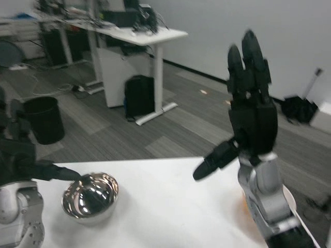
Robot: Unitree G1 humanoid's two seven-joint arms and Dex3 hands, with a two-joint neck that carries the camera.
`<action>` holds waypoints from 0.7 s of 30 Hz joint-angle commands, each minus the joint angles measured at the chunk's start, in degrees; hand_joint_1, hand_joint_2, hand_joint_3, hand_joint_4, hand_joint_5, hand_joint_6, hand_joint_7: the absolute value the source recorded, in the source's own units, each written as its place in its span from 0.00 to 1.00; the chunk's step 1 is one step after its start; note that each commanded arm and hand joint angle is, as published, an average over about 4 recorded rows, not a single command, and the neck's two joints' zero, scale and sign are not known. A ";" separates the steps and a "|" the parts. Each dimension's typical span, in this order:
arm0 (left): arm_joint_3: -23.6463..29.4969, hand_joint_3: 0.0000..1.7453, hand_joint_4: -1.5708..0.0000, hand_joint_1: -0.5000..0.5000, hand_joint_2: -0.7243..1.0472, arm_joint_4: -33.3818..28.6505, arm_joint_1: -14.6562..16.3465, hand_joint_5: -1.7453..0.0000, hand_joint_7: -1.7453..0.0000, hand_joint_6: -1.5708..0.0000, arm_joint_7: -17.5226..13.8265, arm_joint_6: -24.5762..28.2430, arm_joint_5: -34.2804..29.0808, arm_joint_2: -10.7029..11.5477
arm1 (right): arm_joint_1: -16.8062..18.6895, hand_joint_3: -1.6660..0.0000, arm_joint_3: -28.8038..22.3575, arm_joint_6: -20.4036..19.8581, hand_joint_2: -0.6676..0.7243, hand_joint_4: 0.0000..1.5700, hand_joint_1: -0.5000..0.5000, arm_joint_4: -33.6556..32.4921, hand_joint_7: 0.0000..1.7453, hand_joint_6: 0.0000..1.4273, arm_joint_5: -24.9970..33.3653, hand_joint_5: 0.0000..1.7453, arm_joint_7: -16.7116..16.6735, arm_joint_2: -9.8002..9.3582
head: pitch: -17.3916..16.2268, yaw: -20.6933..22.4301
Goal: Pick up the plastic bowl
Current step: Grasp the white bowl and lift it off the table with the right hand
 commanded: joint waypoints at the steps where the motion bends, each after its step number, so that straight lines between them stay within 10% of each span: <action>1: 0.20 0.00 0.79 0.12 0.12 0.91 0.26 1.00 1.00 0.75 0.15 -0.49 -0.71 0.27 | 2.98 1.00 -4.69 4.11 0.86 0.00 0.04 -7.22 0.00 0.00 -1.04 0.00 -0.66 0.23 | -1.46 -3.10; 12: 0.18 0.00 0.76 0.13 0.14 4.03 -0.99 1.00 1.00 0.75 0.09 -0.51 -1.72 1.17 | 9.71 1.00 -13.90 15.89 0.80 0.00 0.04 -20.47 0.00 0.00 1.09 0.00 -0.63 1.81 | -4.76 -7.52; 21: 3.34 0.00 0.79 0.11 0.11 5.56 -2.49 1.00 1.00 0.75 0.13 -0.33 -1.99 1.34 | 19.90 1.00 -27.35 17.07 0.77 0.00 0.04 -20.60 0.00 0.00 14.63 0.00 3.94 -3.15 | -5.69 -12.77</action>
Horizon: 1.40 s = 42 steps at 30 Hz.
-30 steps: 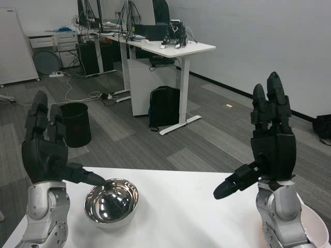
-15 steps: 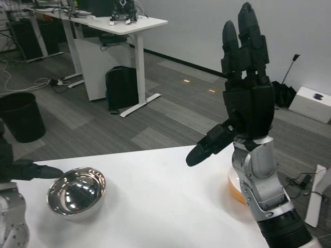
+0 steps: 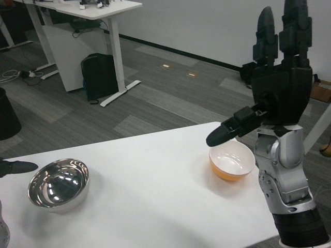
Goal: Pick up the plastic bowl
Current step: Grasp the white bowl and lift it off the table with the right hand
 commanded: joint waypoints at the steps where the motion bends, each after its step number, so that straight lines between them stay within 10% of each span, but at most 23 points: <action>1: 2.04 0.00 0.79 0.11 0.11 0.70 -1.31 1.00 1.00 0.75 0.16 -0.26 -0.06 0.62 | 4.24 1.00 -6.53 3.12 0.77 0.00 0.04 -0.11 0.00 0.00 5.37 0.00 4.57 -2.55 | -0.24 -1.54; 5: 2.96 0.00 0.79 0.11 0.11 1.12 -2.15 1.00 1.00 0.75 0.16 0.04 0.27 1.10 | 6.85 1.00 -15.30 10.99 0.77 0.00 0.04 0.00 0.00 0.00 9.28 0.00 13.40 -3.03 | -0.39 -2.82; 11: 2.17 0.00 0.76 0.11 0.10 2.33 -3.45 1.00 1.00 0.75 0.09 0.77 0.44 1.81 | 5.10 1.00 -29.10 26.41 0.77 0.00 0.05 1.41 0.00 0.00 11.02 0.00 29.73 3.56 | -0.92 -4.93; 19: 1.73 0.03 0.76 0.11 0.11 4.44 -4.98 1.00 1.00 0.75 0.09 0.86 0.07 1.87 | 7.80 1.00 -34.90 30.17 0.72 0.00 0.08 9.47 0.00 0.00 15.33 0.00 40.56 5.43 | -0.57 -7.37; 30: -0.16 0.00 0.76 0.11 0.11 5.45 -5.25 1.00 1.00 0.75 0.09 0.86 -0.26 2.07 | 10.54 1.00 -32.75 30.41 0.68 0.00 0.08 20.13 0.00 0.00 4.60 0.00 41.50 9.89 | -0.55 -7.24; 42: -1.28 0.00 0.76 0.12 0.11 4.94 -3.20 1.00 1.00 0.75 0.09 0.77 -1.23 1.78 | 4.99 1.00 -21.61 17.29 0.73 0.00 0.05 35.05 0.00 0.00 -6.05 0.00 37.50 11.76 | -0.67 -6.31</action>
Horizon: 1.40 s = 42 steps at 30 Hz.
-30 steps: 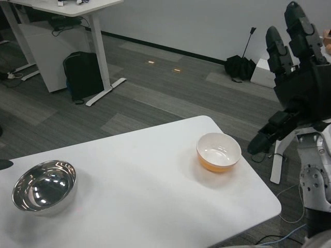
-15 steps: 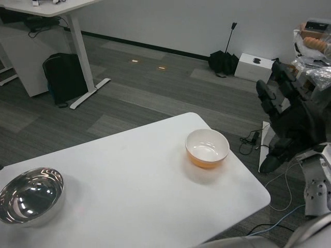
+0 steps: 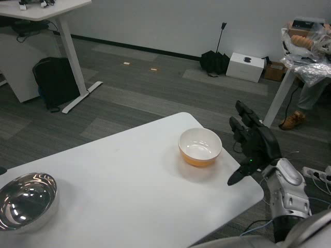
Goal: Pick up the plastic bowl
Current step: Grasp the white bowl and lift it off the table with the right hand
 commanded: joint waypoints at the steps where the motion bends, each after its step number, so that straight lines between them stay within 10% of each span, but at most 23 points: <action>1: 0.12 0.00 0.76 0.13 0.11 -0.06 1.14 1.00 1.00 0.75 0.11 0.02 -0.73 0.14 | -1.39 1.00 2.44 -4.12 0.73 0.00 0.04 2.90 0.00 0.00 -2.19 0.00 -1.83 0.24 | -0.08 0.30; 35: -0.10 0.00 0.76 0.11 0.11 -0.74 1.49 1.00 1.00 0.75 0.11 0.02 -0.91 0.03 | -8.49 1.00 14.33 -11.94 0.68 0.00 0.04 15.25 0.00 0.00 -12.47 0.00 -6.97 -2.31 | -1.52 1.44; 42: -0.59 0.00 0.77 0.11 0.14 -0.81 1.29 1.00 1.00 0.75 0.11 0.02 -0.89 -0.05 | -9.41 1.00 16.64 -17.34 0.64 0.04 0.04 19.58 0.04 0.00 -12.49 0.17 -9.21 -2.60 | -1.68 1.49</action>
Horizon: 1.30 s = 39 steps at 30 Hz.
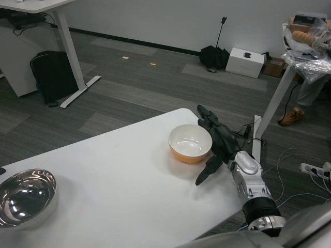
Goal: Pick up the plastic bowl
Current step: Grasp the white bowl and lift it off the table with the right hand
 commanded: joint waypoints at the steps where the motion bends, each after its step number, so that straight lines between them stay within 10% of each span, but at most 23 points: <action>1: -0.14 0.00 0.78 0.11 0.12 -0.29 -0.15 1.00 1.00 0.75 0.10 0.02 0.03 -0.04 | -1.36 1.00 1.23 -3.33 0.64 0.04 0.04 2.73 0.04 0.00 0.00 0.17 -1.33 -0.51 | -0.09 0.04; 32: -0.65 0.00 0.79 0.11 0.10 -3.10 1.94 1.00 1.00 0.77 0.14 0.10 0.03 -0.13 | -7.71 0.96 9.80 -18.66 0.68 0.15 0.04 19.12 0.04 0.00 1.81 0.36 -12.78 -2.47 | 0.26 2.54; 39: -0.36 0.00 0.79 0.11 0.12 -3.54 2.31 1.00 1.00 0.77 0.10 0.08 0.03 -0.13 | -9.25 0.93 12.02 -20.09 0.55 0.39 0.04 22.13 0.11 0.00 2.44 0.74 -14.60 -2.69 | 0.46 3.85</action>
